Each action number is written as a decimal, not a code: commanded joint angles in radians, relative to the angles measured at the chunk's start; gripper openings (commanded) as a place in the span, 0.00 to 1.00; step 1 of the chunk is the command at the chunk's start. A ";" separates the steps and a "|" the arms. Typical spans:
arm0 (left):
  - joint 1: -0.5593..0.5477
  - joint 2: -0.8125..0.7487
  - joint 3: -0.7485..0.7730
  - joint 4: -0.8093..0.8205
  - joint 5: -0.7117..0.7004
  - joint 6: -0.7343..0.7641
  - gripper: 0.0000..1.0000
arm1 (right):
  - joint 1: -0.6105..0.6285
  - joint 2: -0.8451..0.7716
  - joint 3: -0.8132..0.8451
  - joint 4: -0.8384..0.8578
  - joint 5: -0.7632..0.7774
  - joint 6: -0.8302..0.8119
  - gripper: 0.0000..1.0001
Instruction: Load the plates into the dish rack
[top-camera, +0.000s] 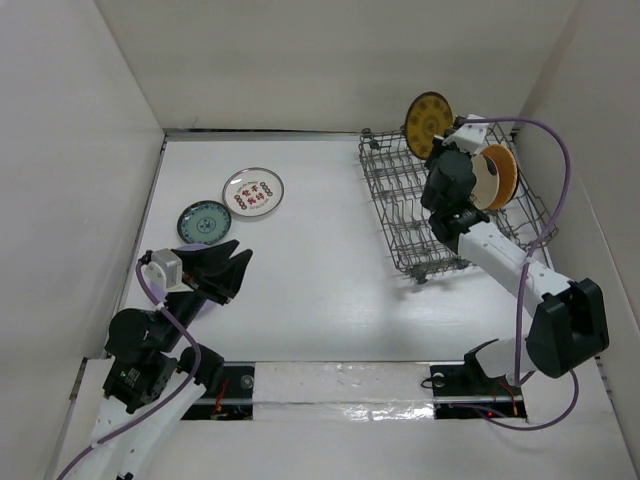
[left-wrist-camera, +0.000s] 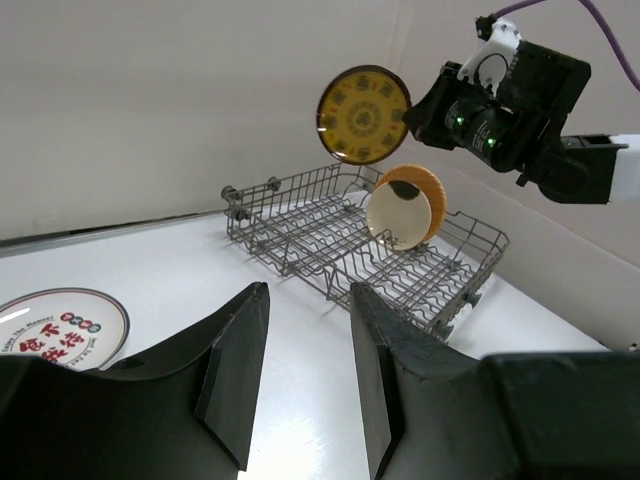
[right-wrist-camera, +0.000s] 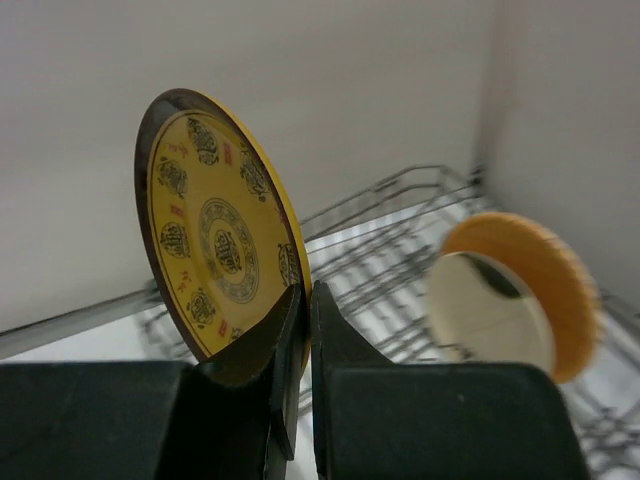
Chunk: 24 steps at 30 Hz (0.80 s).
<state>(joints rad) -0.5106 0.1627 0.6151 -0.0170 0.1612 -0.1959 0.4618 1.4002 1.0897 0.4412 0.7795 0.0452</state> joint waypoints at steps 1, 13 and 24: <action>-0.006 -0.025 0.011 0.061 0.041 -0.008 0.35 | -0.067 -0.006 -0.072 0.218 0.105 -0.293 0.00; -0.006 -0.078 0.012 0.055 0.009 -0.002 0.35 | -0.275 0.198 -0.044 0.281 0.145 -0.528 0.00; -0.006 -0.065 0.012 0.054 0.011 -0.002 0.36 | -0.264 0.321 -0.063 0.402 0.152 -0.729 0.00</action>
<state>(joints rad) -0.5106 0.0963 0.6151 -0.0120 0.1711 -0.1955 0.1936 1.7138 1.0237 0.6823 0.9020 -0.6041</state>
